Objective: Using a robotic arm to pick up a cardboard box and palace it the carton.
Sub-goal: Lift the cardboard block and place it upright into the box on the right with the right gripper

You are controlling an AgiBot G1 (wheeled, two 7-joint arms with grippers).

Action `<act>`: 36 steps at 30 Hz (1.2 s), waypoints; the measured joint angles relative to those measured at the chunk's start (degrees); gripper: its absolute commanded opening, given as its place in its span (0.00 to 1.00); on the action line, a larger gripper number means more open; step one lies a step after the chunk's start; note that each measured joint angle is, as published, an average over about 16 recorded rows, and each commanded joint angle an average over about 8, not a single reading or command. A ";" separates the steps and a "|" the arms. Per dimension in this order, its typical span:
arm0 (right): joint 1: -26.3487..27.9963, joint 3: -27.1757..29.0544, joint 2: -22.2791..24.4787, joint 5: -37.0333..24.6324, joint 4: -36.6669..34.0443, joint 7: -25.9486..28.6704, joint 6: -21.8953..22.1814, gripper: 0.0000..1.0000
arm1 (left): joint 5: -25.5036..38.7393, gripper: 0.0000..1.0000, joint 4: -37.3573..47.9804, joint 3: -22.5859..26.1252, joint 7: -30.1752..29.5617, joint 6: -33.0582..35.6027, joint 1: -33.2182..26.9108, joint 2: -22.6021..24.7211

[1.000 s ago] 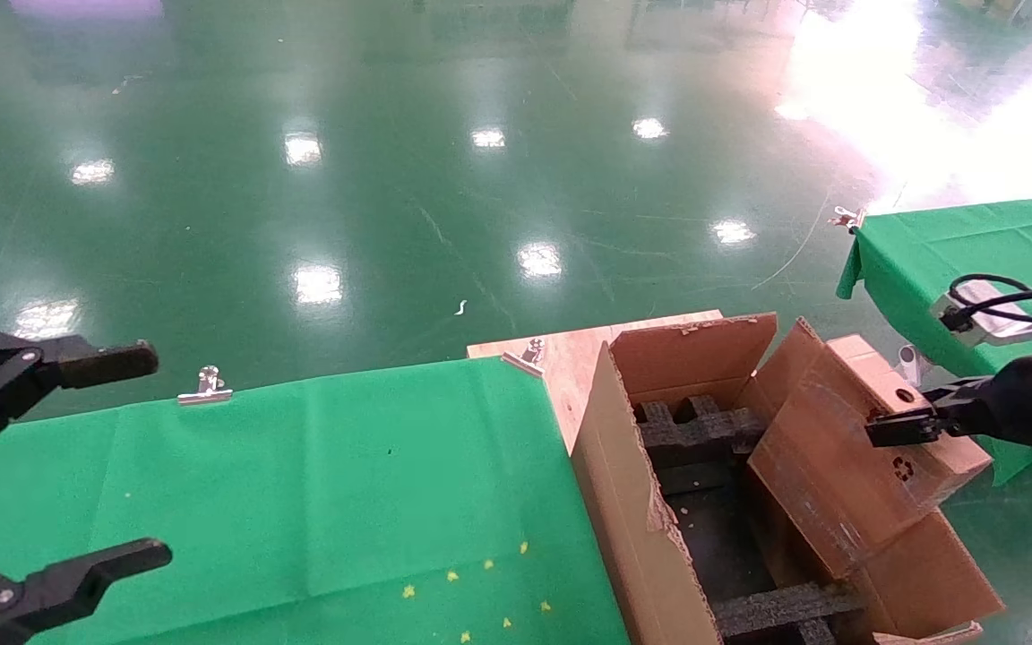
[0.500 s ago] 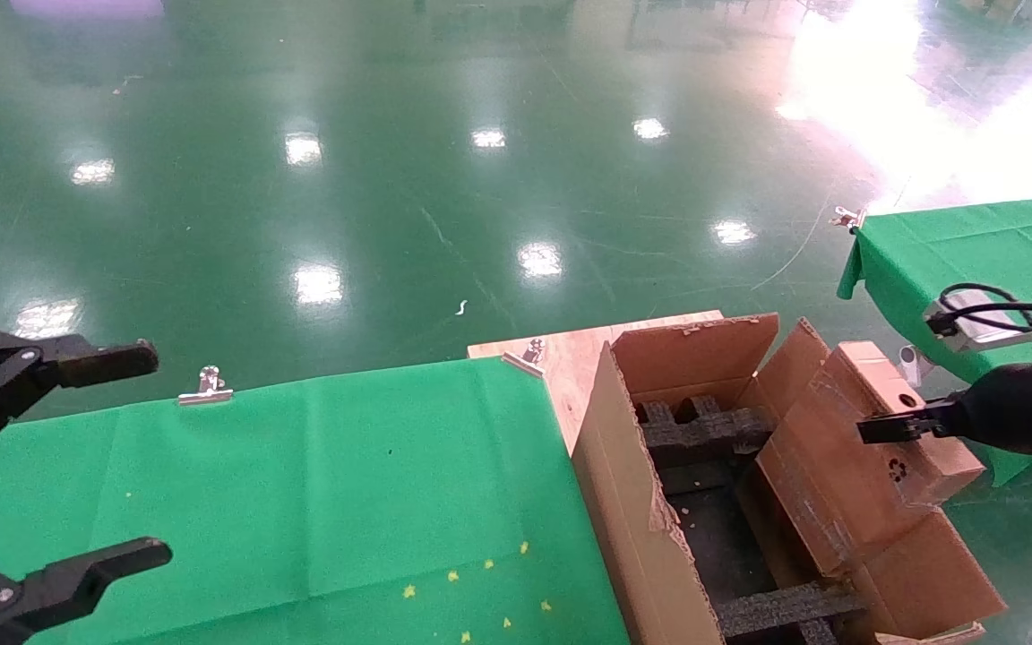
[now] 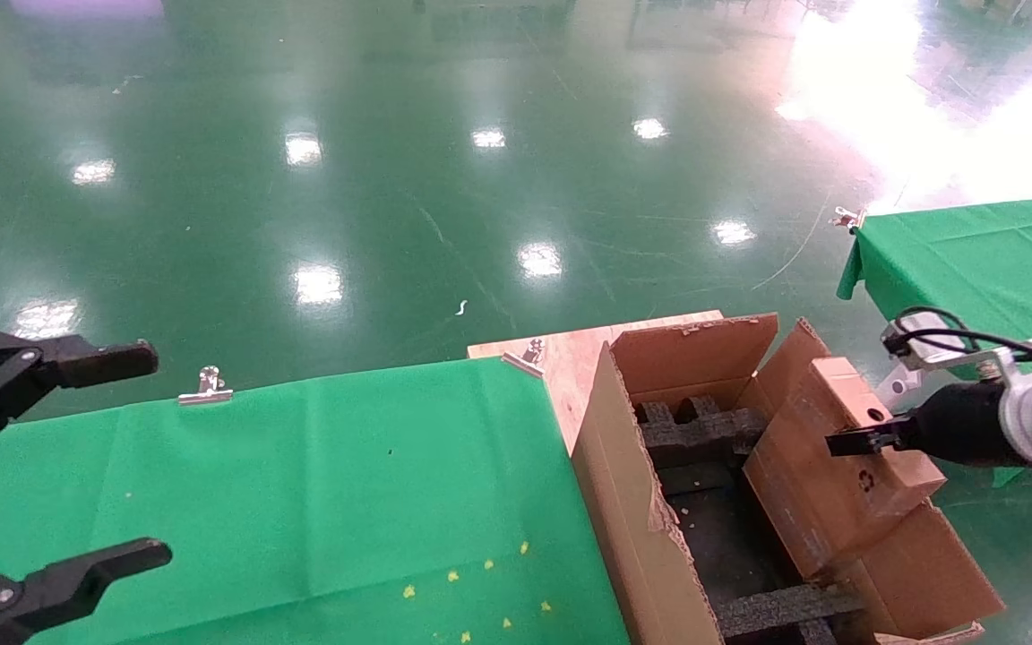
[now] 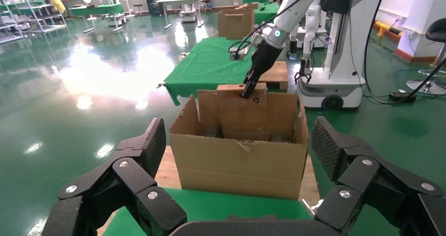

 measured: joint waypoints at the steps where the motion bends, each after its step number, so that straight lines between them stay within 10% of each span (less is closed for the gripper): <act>1: -0.37 -0.17 -0.32 -0.14 -0.22 0.23 0.44 0.00 | 0.00 1.00 0.00 0.00 0.00 0.00 0.00 0.00; 36: -11.24 -3.50 -12.63 2.67 -14.00 -1.70 8.14 0.00 | -0.02 1.00 0.00 0.02 0.01 -0.01 -0.01 -0.01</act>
